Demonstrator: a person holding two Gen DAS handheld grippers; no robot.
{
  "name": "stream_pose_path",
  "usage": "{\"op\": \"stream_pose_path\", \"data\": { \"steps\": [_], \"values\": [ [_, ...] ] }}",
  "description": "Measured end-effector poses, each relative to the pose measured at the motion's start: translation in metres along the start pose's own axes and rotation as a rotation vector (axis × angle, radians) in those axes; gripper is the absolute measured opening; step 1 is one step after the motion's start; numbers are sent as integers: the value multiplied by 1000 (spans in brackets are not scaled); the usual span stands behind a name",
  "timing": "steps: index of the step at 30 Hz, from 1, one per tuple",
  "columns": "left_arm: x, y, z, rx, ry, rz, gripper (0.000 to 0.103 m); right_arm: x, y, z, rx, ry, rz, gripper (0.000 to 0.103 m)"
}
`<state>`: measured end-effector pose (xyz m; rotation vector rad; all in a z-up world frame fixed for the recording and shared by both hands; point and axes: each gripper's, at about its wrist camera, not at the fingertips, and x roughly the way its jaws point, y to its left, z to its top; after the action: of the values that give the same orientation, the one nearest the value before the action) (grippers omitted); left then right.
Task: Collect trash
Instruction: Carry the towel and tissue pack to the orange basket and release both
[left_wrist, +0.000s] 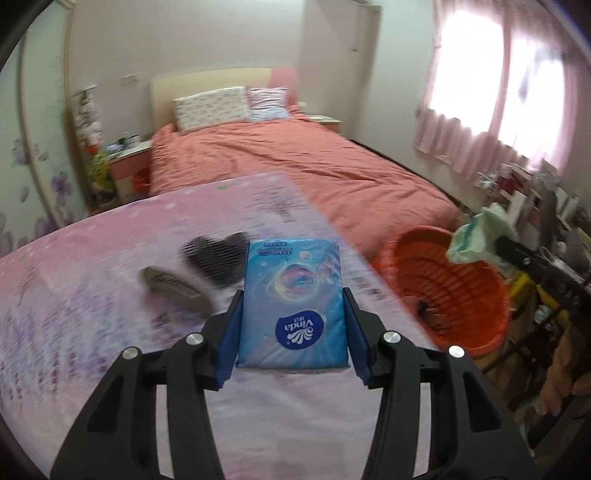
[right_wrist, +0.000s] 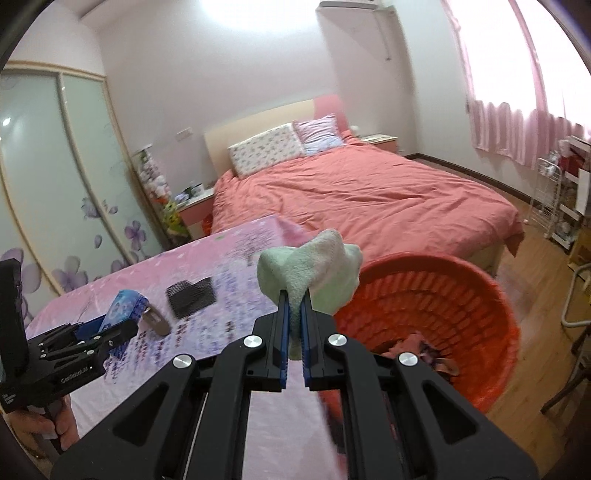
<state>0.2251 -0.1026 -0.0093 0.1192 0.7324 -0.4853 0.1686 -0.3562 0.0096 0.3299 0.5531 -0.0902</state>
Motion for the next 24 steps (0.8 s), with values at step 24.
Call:
{"op": "stream_pose_path", "data": {
  "steps": [24],
  "values": [
    [114,-164,28,189,105,-184,66,30,-110,-4,168,51,-112,34]
  ]
}}
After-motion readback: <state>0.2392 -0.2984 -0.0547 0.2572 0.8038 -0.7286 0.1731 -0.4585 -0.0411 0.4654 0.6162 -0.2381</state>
